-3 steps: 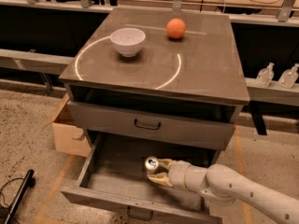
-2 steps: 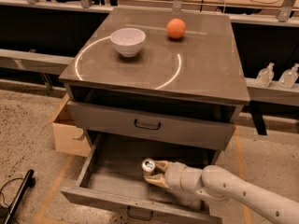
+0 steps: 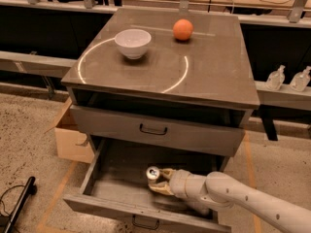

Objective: Place redbull can into middle drawer

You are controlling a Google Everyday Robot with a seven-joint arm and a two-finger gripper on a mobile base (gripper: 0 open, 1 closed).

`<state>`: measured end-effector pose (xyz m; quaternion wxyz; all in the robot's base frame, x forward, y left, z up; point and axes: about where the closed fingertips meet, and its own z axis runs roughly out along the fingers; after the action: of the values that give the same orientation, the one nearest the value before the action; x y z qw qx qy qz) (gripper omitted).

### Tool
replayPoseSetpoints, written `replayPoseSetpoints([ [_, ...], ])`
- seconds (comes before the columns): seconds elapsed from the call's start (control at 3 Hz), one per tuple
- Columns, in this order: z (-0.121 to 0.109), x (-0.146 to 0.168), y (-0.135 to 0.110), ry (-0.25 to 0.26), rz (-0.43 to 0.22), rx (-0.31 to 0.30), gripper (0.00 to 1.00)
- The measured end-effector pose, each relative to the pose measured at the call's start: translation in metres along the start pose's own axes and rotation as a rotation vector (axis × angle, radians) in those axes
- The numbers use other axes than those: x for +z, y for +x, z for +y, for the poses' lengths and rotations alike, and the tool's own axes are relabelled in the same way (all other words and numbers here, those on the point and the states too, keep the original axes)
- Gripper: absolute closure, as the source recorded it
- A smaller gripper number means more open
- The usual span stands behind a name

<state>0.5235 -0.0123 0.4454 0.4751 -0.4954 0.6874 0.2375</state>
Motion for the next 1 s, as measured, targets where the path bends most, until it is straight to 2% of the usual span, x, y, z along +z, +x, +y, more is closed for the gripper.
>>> replayPoseSetpoints([
  [0.33,0.0036,0.0087,0.0082,-0.015,0.01,0.015,0.83],
  [1.0,0.008,0.0159,0.018,-0.009,0.033,0.043,0.36],
])
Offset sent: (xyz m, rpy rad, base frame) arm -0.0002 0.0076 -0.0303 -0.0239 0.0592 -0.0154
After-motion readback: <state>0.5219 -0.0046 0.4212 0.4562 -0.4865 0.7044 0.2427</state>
